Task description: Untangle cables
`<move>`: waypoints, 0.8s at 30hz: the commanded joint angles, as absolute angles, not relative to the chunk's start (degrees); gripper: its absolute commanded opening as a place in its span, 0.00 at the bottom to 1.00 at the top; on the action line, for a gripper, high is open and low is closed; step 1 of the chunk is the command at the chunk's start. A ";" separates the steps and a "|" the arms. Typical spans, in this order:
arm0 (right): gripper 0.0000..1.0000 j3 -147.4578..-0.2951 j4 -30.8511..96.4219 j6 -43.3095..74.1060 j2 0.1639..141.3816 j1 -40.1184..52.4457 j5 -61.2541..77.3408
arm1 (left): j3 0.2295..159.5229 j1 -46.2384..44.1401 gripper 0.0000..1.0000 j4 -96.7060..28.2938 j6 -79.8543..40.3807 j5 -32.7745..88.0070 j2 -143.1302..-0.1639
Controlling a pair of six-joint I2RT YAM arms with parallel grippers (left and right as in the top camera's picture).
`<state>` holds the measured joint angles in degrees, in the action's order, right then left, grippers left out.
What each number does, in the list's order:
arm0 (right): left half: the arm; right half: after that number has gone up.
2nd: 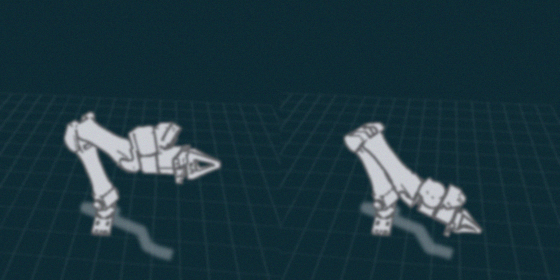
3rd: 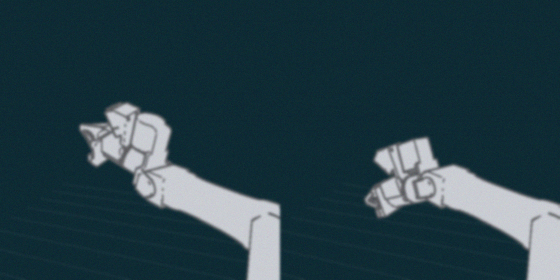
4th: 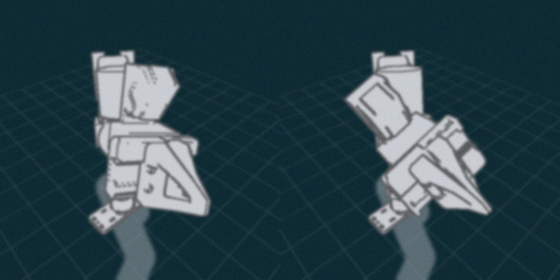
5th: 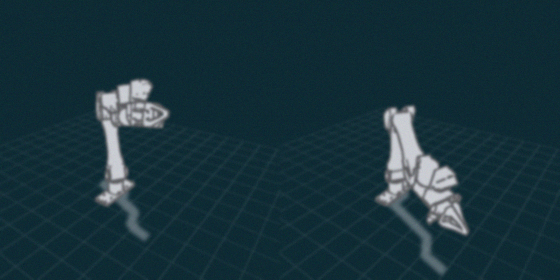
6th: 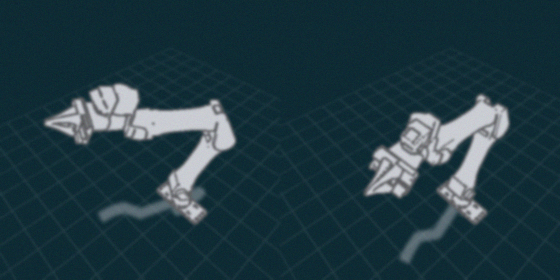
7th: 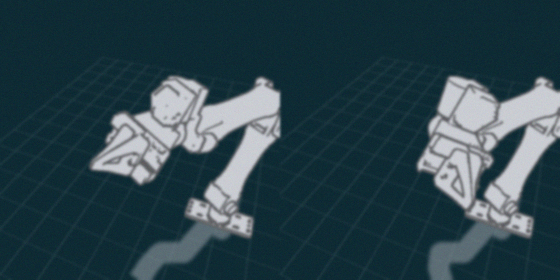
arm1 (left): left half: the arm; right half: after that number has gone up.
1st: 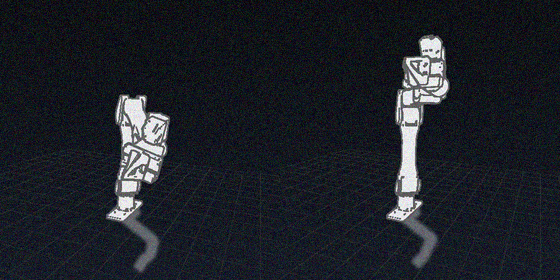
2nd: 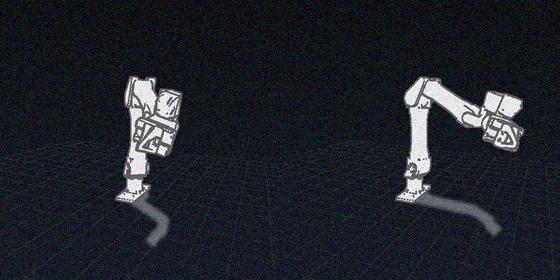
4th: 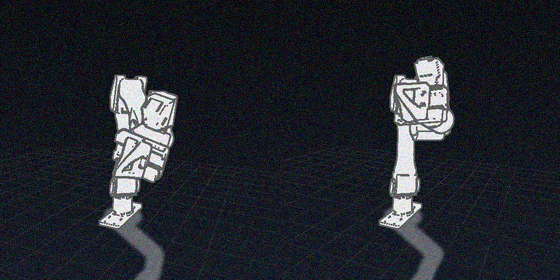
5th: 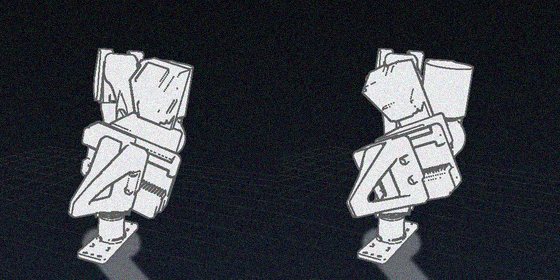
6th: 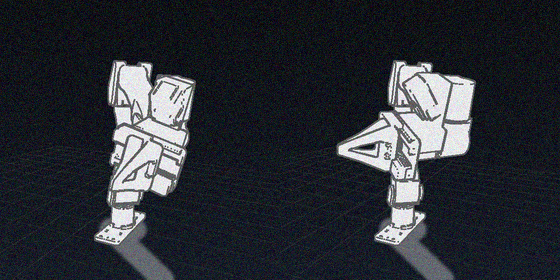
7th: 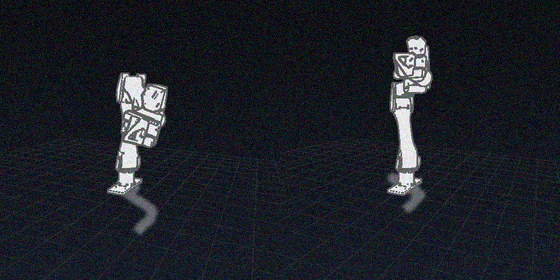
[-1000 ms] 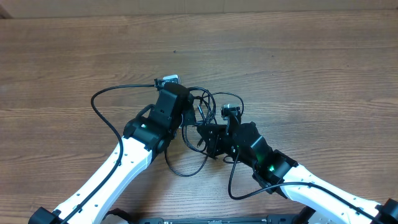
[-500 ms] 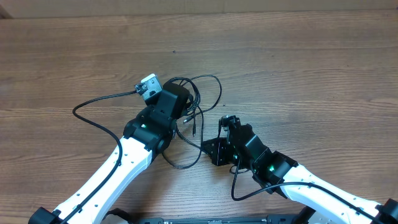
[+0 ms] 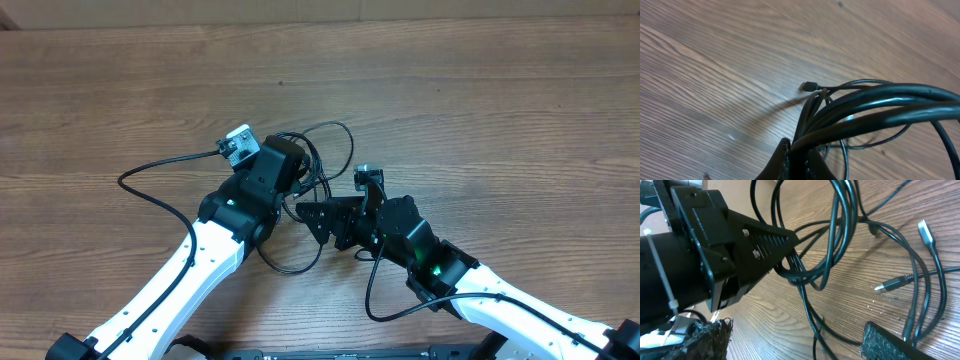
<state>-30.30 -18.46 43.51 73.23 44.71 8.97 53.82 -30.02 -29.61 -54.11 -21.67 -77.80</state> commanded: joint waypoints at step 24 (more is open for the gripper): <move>0.18 -30.72 -17.41 43.66 72.69 44.88 1.54 | 54.17 -33.41 0.04 -27.88 -50.50 -13.45 -77.89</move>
